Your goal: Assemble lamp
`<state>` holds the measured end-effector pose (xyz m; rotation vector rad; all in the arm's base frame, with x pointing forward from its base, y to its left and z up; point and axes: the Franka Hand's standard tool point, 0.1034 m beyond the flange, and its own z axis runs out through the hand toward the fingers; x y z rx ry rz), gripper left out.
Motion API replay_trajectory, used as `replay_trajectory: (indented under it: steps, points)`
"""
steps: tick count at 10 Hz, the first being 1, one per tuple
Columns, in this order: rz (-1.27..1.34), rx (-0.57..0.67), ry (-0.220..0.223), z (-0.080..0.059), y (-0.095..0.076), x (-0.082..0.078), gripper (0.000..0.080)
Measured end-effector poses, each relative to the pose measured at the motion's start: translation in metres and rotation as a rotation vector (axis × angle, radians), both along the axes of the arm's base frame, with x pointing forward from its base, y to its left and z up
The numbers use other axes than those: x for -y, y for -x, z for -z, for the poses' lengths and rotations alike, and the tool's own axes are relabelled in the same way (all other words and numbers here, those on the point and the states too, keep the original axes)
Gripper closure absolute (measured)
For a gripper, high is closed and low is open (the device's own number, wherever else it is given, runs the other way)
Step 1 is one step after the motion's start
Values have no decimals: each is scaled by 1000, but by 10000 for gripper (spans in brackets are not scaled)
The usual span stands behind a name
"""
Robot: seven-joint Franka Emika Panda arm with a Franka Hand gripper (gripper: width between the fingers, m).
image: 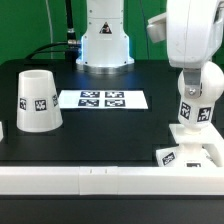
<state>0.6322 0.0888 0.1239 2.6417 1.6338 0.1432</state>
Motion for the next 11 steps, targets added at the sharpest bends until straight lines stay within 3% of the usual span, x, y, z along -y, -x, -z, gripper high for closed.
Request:
replay_trajectory:
  steps: [6, 11]
  points:
    - [741, -30, -94, 0, 0, 4, 223]
    - [1038, -38, -122, 0, -1, 6, 223]
